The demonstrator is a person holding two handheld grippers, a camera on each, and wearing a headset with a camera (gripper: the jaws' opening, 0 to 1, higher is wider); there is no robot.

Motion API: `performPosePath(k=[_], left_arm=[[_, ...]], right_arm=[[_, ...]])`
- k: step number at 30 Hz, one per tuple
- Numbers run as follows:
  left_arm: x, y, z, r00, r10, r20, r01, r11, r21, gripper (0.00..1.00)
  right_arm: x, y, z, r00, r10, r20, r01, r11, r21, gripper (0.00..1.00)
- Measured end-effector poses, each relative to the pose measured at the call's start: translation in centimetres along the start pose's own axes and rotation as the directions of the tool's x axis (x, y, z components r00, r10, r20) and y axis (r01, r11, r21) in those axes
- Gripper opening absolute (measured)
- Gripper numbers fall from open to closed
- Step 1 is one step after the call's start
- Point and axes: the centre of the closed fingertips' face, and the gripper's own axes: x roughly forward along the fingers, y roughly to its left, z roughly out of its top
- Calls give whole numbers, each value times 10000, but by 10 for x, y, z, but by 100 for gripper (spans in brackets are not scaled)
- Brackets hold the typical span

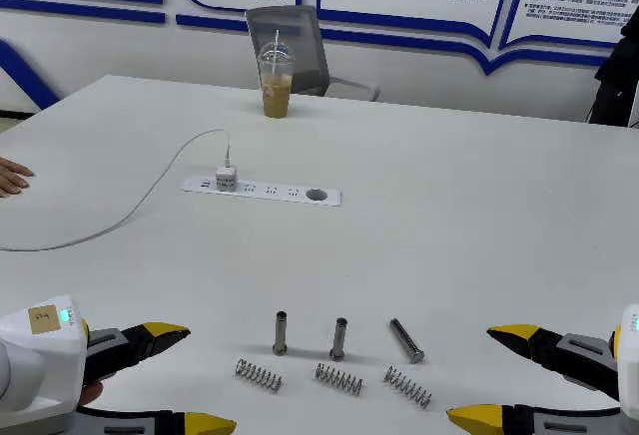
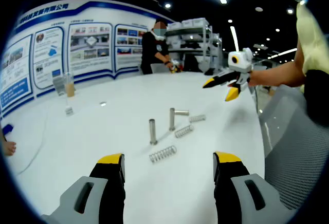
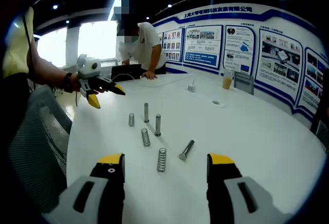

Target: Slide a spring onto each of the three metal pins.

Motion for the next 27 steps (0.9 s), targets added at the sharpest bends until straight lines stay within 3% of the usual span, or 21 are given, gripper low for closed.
performPosePath(k=[19,27], left_arm=[[1,-1,0,10000,-50,8,50,10000,11,71],[2,-1,2,10000,-46,43,46,10000,8,71]], right_arm=[[1,-8,4,9997,-158,-196,159,9998,94,61],[15,-21,13,9977,-366,-570,370,9993,69,56]])
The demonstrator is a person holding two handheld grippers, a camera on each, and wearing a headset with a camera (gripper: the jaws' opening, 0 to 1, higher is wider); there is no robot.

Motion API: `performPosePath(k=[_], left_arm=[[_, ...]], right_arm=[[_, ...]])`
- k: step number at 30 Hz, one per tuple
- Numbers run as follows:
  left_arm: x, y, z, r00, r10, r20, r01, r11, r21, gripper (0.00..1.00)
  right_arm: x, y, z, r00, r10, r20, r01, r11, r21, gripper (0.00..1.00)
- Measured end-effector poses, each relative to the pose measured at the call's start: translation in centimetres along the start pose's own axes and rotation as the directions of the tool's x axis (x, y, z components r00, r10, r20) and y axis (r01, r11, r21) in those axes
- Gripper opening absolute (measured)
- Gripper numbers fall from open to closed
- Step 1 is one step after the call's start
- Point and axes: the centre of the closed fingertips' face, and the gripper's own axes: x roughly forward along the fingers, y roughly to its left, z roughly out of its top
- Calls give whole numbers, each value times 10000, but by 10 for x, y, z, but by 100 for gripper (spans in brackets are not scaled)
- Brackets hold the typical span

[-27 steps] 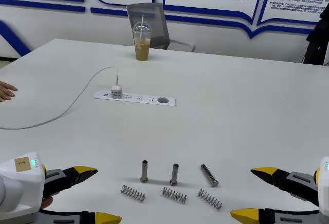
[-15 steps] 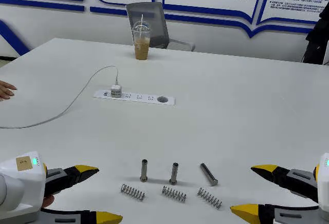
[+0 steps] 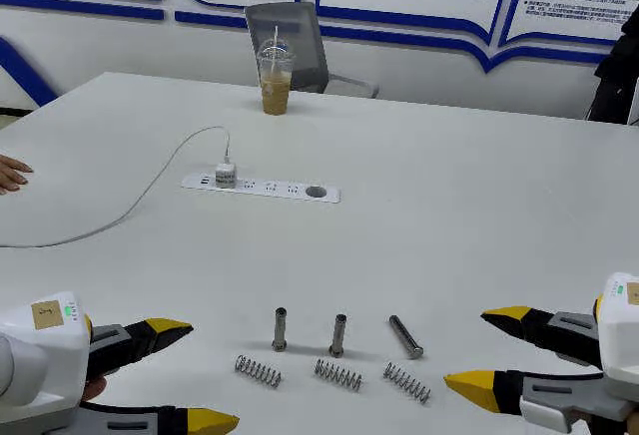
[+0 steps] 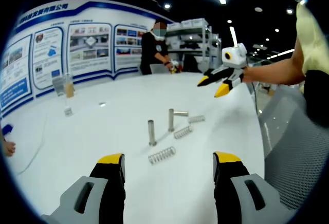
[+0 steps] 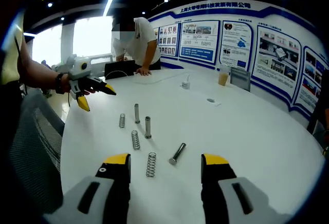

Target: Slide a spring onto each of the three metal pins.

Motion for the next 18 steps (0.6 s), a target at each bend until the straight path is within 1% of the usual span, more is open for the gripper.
performPosePath(k=[2,4,6,8,10,14,16,18], left_arm=[[0,0,0,10000,10,18,-10,10000,-4,71],[0,0,1,10000,21,30,-21,10000,-14,71],[-1,0,0,10000,30,19,-30,10000,-10,70],[-1,0,0,10000,27,16,-27,10000,-13,70],[-1,-1,0,10000,22,-1,-22,10000,2,70],[0,-1,0,10000,9,19,-9,10000,-7,70],[1,-1,1,10000,-2,24,2,10000,-15,70],[1,-1,0,10000,-15,13,15,10000,-7,70]], right_arm=[[4,-2,1,10000,-38,-55,38,10000,30,55],[8,-5,-1,9994,-175,-310,177,9998,82,53],[12,-6,1,9994,-168,-313,172,9998,131,51],[17,-12,2,9987,-330,-396,344,9988,361,49],[20,-15,3,9981,-429,-450,448,9981,430,46],[31,-24,4,9952,-696,-687,745,9946,720,43],[37,-26,1,9922,-777,-970,851,9936,744,42],[43,-27,-1,9904,-838,-1098,921,9931,732,40]])
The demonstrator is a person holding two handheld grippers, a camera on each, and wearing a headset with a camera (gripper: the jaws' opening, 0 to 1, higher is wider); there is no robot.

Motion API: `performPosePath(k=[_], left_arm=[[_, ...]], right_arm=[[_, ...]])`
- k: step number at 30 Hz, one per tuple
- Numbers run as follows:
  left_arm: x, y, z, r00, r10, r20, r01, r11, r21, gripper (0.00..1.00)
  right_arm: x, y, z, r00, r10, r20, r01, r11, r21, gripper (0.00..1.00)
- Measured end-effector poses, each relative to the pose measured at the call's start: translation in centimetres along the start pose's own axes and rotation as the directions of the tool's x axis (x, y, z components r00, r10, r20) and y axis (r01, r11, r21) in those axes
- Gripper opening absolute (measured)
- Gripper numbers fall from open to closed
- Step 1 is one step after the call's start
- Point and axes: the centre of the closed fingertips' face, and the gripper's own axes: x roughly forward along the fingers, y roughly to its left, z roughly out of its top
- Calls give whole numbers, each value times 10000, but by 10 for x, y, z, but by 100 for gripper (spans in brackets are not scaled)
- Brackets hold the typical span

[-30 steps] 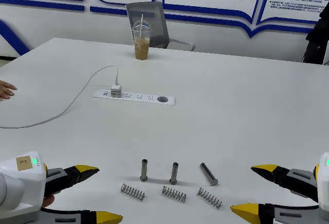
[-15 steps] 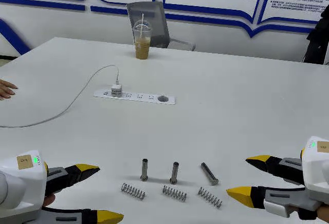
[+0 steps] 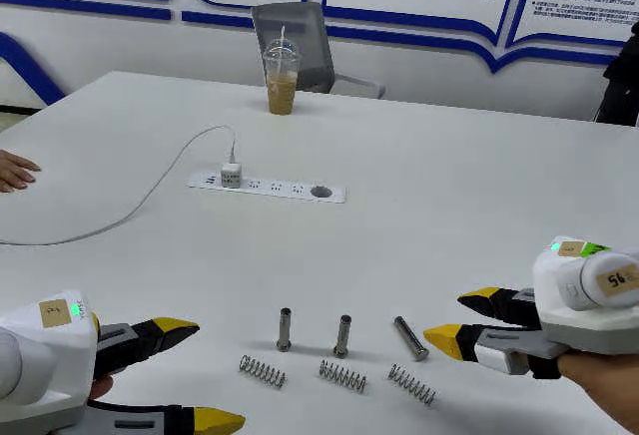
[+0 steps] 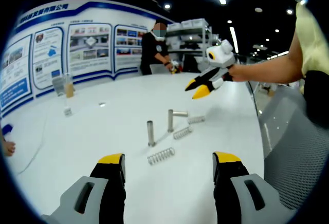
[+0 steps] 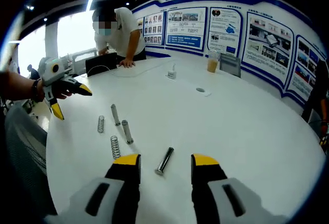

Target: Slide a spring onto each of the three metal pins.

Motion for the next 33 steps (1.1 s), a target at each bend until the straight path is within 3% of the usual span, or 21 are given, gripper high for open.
performPosePath(k=[15,33], left_arm=[[1,0,-1,10000,-19,-8,19,10000,-30,70],[2,0,-2,10000,-17,-3,17,10000,-62,70]], right_arm=[[32,-4,-4,9974,-256,-680,295,9979,583,31],[48,-12,-3,9944,-387,-983,460,9963,727,29]])
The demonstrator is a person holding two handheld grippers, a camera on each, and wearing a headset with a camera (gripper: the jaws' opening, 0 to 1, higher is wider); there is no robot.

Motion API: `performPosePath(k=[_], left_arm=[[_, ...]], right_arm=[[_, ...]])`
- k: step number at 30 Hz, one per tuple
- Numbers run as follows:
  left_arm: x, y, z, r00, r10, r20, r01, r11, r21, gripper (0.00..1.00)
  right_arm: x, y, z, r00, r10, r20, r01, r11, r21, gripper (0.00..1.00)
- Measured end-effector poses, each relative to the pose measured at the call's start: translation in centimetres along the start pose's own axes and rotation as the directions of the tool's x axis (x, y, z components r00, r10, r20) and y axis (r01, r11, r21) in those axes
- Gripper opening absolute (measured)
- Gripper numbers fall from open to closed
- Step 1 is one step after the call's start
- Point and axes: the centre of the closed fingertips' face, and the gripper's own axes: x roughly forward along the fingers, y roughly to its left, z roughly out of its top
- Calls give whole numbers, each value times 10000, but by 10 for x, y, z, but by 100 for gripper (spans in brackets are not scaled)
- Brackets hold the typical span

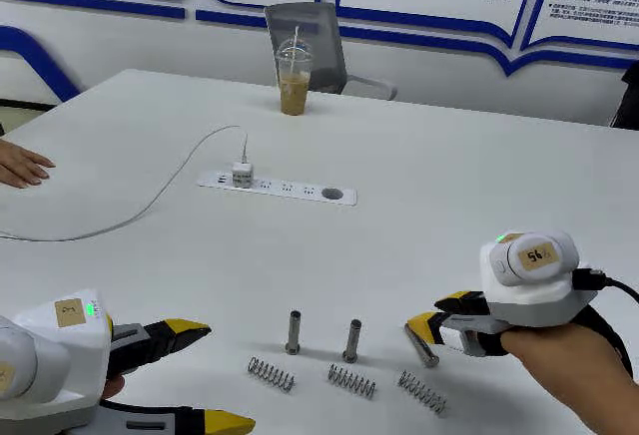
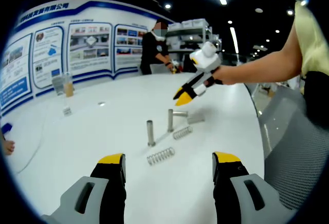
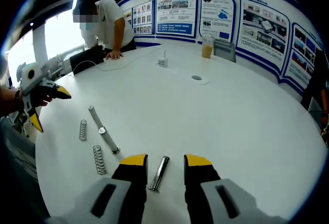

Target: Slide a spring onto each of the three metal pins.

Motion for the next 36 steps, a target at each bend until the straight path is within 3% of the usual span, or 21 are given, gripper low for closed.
performPosePath(k=[17,36], left_arm=[[0,2,-3,10000,31,-8,-31,9999,-107,69],[0,3,-7,10000,47,-48,-48,9998,-196,69]], right_arm=[[24,-2,-15,9969,-137,-770,155,9996,230,24],[34,2,-26,9908,-117,-1346,165,9993,343,16]])
